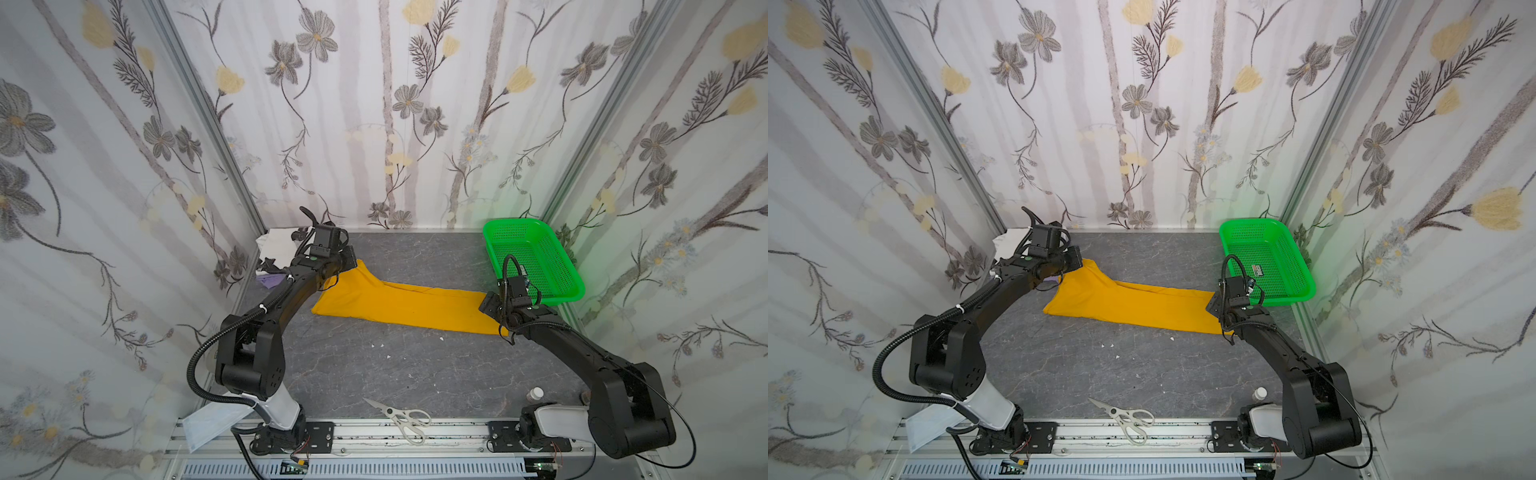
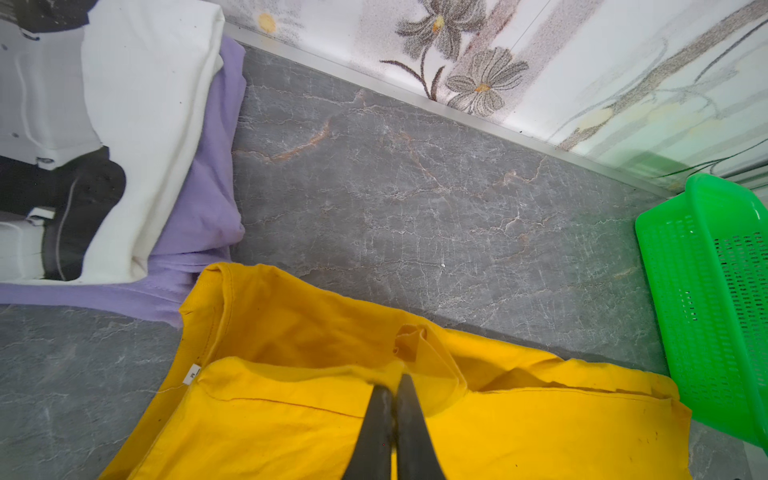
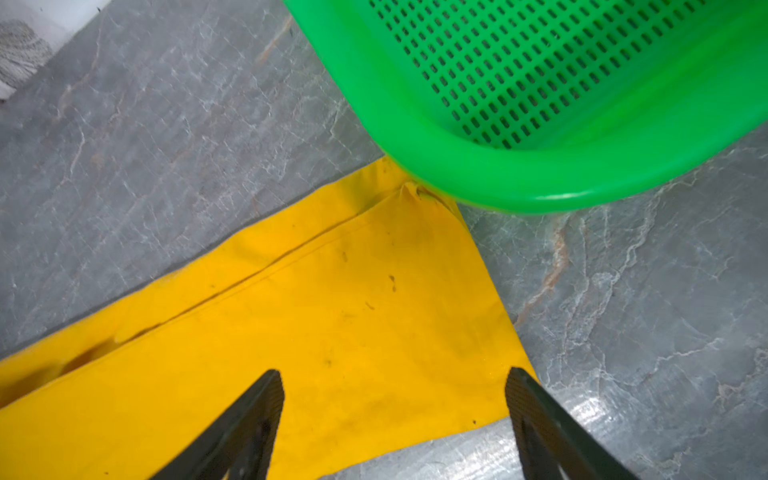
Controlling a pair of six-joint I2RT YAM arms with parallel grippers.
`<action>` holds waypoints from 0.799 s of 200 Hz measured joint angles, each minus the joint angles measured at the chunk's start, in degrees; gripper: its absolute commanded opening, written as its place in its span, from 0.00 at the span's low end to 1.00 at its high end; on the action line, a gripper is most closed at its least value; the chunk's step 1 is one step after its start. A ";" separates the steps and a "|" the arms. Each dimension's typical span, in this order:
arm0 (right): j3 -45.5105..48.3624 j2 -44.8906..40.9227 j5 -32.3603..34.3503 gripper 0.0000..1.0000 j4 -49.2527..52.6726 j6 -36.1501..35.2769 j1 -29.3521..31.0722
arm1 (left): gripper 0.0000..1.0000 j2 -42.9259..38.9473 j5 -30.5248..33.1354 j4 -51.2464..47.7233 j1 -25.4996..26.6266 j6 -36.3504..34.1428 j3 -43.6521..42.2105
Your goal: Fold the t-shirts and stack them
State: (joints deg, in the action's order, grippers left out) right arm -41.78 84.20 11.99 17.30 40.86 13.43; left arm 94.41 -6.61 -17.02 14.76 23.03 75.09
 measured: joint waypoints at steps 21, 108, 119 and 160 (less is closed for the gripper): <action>1.77 -0.63 -2.19 0.85 0.17 -1.16 0.00 | 0.00 -0.50 0.00 -0.20 -0.09 0.00 -0.26; 2.43 -4.90 -4.72 0.86 -0.09 -4.35 -0.04 | 0.00 -10.27 0.42 0.48 -0.13 2.75 -16.02; 2.60 -4.90 -5.03 0.86 -0.31 -4.68 -0.04 | 0.00 -10.73 0.52 0.52 -0.13 2.95 -17.55; 3.65 -5.16 -5.97 0.88 -0.46 -5.51 0.33 | 0.82 -10.93 2.43 0.48 -0.13 4.87 -20.39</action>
State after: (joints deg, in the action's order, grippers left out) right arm -38.13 79.05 6.02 16.84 35.35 13.76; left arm 83.48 -4.19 -16.53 14.63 27.90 54.70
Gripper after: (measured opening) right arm 0.872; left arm 0.295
